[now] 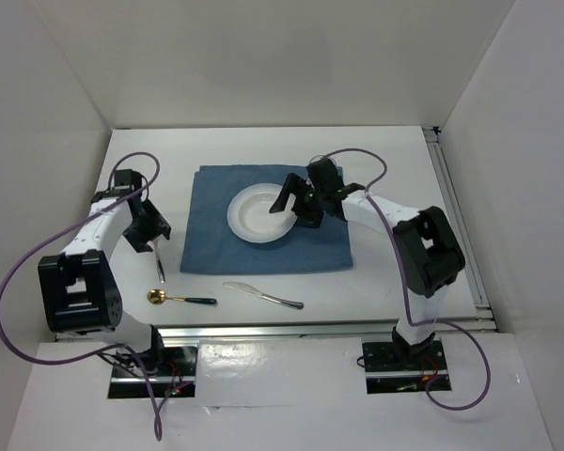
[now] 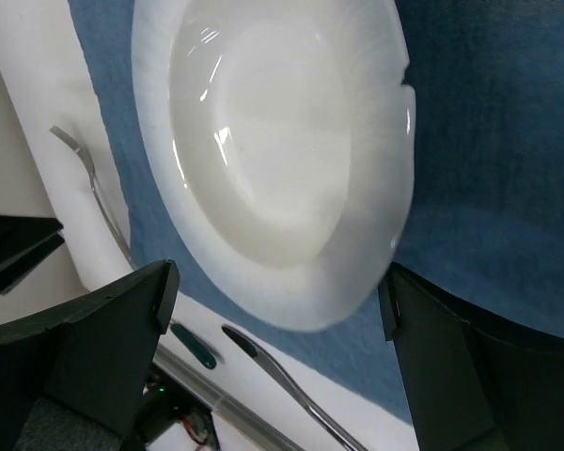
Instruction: Set the dinner table for one person
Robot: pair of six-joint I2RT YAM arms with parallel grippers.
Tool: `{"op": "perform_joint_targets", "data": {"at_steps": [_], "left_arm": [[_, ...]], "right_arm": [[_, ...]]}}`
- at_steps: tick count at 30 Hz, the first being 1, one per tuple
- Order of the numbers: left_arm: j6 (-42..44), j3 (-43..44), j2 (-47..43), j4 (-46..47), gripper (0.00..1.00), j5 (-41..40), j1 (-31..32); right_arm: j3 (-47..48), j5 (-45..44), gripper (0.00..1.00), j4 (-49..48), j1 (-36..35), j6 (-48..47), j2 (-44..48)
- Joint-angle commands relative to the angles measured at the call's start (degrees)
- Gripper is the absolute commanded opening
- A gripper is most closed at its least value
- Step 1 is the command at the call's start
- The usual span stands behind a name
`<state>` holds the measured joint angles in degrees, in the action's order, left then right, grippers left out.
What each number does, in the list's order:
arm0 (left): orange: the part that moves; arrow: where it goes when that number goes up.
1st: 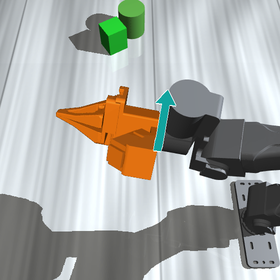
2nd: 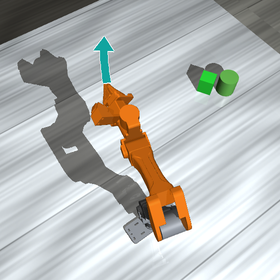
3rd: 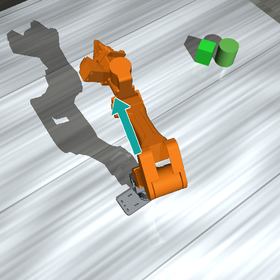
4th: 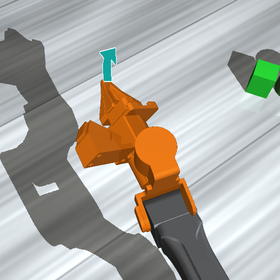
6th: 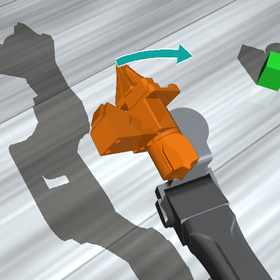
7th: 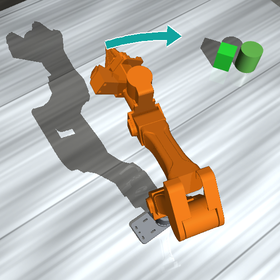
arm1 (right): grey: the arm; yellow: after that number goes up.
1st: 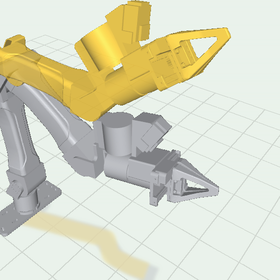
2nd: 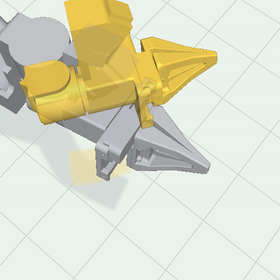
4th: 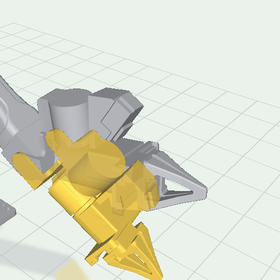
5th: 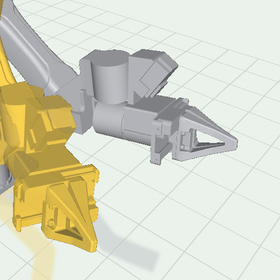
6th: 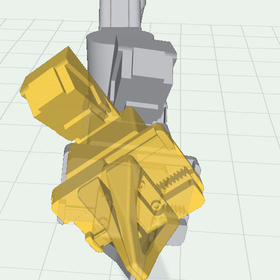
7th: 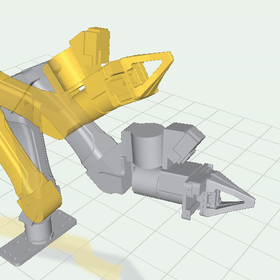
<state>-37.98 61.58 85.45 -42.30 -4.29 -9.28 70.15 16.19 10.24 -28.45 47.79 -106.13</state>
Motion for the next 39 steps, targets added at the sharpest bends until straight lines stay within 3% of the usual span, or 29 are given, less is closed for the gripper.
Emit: {"op": "perform_joint_targets", "data": {"at_steps": [1, 7, 12, 16, 20, 25, 28, 33, 39], "left_arm": [[-1.1, -1.6, 2.3, 1.0, 0.67, -3.0, -0.4], [-1.8, -3.1, 5.2, 4.1, 0.67, -4.0, -0.4], [-0.5, 2.0, 13.1, 2.8, 0.67, -5.5, -2.2], [-0.5, 2.8, 18.3, 3.3, 0.59, -4.8, -2.2], [-1.7, 3.3, 20.4, 2.1, 0.47, -3.9, -2.9], [-0.3, 7.1, 15.4, -0.1, 0.0, -7.2, -2.9], [1.8, 12.4, 11.9, -3.5, 0.0, -10.1, -2.3], [7.0, 20.7, 6.8, -5.4, 0.0, -10.2, 5.0], [11.1, 27.4, 13.6, -7.0, 0.0, -6.3, 16.8]], "right_arm": [[-0.8, -5.5, 1.0, 6.8, -1.0, -5.9, 10.1], [-8.3, -8.0, 1.0, 10.0, -1.0, -10.5, 23.6], [-8.8, -10.3, 1.0, 17.9, -0.5, -12.5, 29.8], [-9.3, -14.2, 1.0, 21.5, 0.1, -11.9, 36.7], [-9.9, -16.5, 1.0, 22.5, 1.4, -11.4, 39.5], [-8.6, -17.2, 1.0, 23.2, 2.4, -12.0, 39.5], [-7.8, -17.9, 1.0, 24.7, 3.7, -12.6, 39.5], [-9.9, -16.7, 1.0, 23.1, 4.2, -14.0, 41.6], [-9.3, -20.9, 1.0, 25.4, 5.4, -14.0, 42.4]]}}
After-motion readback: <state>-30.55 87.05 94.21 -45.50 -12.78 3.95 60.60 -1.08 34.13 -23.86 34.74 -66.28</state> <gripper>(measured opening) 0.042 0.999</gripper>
